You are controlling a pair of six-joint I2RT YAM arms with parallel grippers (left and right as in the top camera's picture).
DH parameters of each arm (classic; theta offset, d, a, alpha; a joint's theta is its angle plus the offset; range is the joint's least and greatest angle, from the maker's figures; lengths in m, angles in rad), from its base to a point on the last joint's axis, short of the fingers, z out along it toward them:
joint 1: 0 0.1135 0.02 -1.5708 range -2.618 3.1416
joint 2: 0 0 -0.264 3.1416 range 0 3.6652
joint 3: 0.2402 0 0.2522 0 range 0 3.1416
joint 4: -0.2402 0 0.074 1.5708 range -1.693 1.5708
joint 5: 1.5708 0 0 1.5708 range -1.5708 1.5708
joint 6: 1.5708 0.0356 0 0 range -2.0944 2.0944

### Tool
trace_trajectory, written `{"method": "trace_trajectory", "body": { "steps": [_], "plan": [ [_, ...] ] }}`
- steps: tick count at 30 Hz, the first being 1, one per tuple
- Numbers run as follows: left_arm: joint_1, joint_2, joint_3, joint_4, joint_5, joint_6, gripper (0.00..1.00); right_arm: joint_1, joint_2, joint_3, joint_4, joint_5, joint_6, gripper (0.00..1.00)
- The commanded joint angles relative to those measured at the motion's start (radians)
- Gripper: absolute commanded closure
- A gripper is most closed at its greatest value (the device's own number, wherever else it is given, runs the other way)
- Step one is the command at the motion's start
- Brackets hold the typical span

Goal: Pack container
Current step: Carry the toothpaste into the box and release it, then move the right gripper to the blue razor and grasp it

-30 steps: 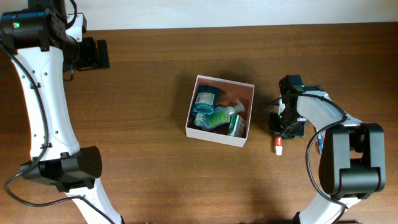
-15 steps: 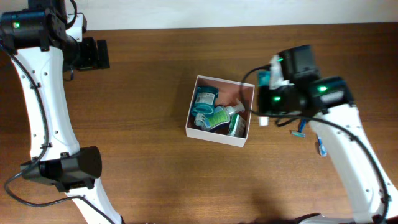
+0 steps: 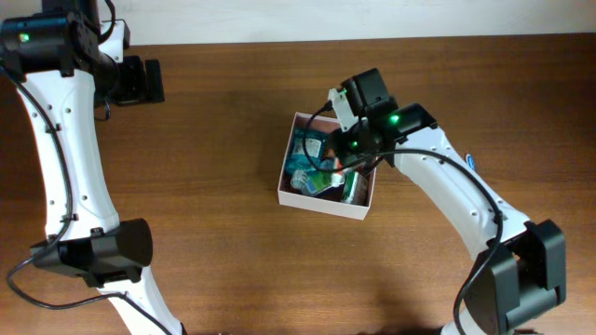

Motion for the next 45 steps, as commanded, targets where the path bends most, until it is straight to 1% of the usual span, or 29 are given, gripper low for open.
{"method": "trace_trajectory", "body": {
  "steps": [1, 2, 4, 5, 7, 8, 10, 11, 13, 14, 16, 17, 18, 19, 21, 24, 26, 28, 31, 33, 41, 43, 45],
  "plan": [
    [0.003, -0.031, 0.014, 0.000, -0.008, -0.010, 0.01, -0.019, -0.005, 0.011, -0.002, 0.024, -0.297, 0.70],
    [0.003, -0.031, 0.014, 0.000, -0.008, -0.010, 0.01, -0.019, -0.005, 0.022, -0.018, 0.024, -0.309, 0.69],
    [0.003, -0.031, 0.014, -0.001, -0.008, -0.010, 0.01, -0.019, -0.007, 0.050, -0.066, 0.024, -0.302, 0.65],
    [0.003, -0.031, 0.014, 0.000, -0.008, -0.010, 0.01, -0.019, -0.010, 0.071, -0.099, 0.032, -0.269, 0.63],
    [0.003, -0.031, 0.014, 0.000, -0.008, -0.010, 0.01, -0.027, -0.018, 0.105, -0.151, 0.071, -0.170, 0.60],
    [0.003, -0.031, 0.014, 0.000, -0.008, -0.009, 0.01, -0.040, -0.026, 0.126, -0.184, 0.106, -0.098, 0.59],
    [0.003, -0.031, 0.014, 0.000, -0.008, -0.010, 0.01, -0.075, -0.045, 0.153, -0.238, 0.158, 0.034, 0.54],
    [0.003, -0.031, 0.014, 0.000, -0.008, -0.010, 0.01, -0.094, -0.054, 0.158, -0.254, 0.162, 0.076, 0.50],
    [0.003, -0.031, 0.014, 0.000, -0.008, -0.010, 0.01, -0.172, -0.079, 0.160, -0.297, 0.158, 0.213, 0.43],
    [0.003, -0.031, 0.014, 0.000, -0.008, -0.010, 0.01, -0.193, -0.081, 0.160, -0.309, 0.158, 0.246, 0.42],
    [0.003, -0.031, 0.014, 0.000, -0.008, -0.010, 0.01, -0.292, -0.079, 0.154, -0.372, 0.158, 0.379, 0.41],
    [0.003, -0.031, 0.014, -0.001, -0.008, -0.010, 0.01, -0.325, -0.078, 0.142, -0.382, 0.158, 0.406, 0.39],
    [0.003, -0.031, 0.014, -0.001, -0.008, -0.010, 0.01, -0.354, -0.078, 0.127, -0.387, 0.158, 0.421, 0.39],
    [0.003, -0.031, 0.014, -0.001, -0.008, -0.010, 0.01, -0.421, -0.078, 0.076, -0.370, 0.146, 0.431, 0.39],
    [0.003, -0.031, 0.014, 0.000, -0.008, -0.010, 0.01, -0.477, -0.076, 0.018, -0.339, 0.130, 0.450, 0.39],
    [0.003, -0.031, 0.014, 0.000, -0.008, -0.010, 0.01, -0.552, -0.076, -0.114, -0.234, 0.056, 0.449, 0.41],
    [0.003, -0.031, 0.014, 0.000, -0.008, -0.010, 0.00, -0.570, -0.076, -0.189, -0.180, 0.016, 0.449, 0.44],
    [0.003, -0.031, 0.014, -0.001, -0.008, -0.010, 0.01, -0.570, -0.076, -0.257, -0.124, 0.015, 0.454, 0.44],
    [0.003, -0.031, 0.014, 0.000, -0.008, -0.010, 0.01, -0.571, -0.058, -0.352, -0.035, 0.024, 0.498, 0.47],
    [0.003, -0.031, 0.014, 0.000, -0.008, -0.010, 0.01, -0.578, -0.032, -0.386, 0.001, 0.026, 0.497, 0.46],
    [0.003, -0.031, 0.014, 0.000, -0.008, -0.010, 0.01, -0.610, 0.088, -0.390, 0.018, 0.023, 0.494, 0.46],
    [0.003, -0.031, 0.014, 0.000, -0.008, -0.010, 0.01, -0.610, 0.099, -0.391, 0.017, 0.022, 0.494, 0.55],
    [0.003, -0.031, 0.014, -0.001, -0.008, -0.010, 0.01, -0.610, 0.098, -0.390, 0.017, 0.022, 0.493, 0.67]
  ]
}}
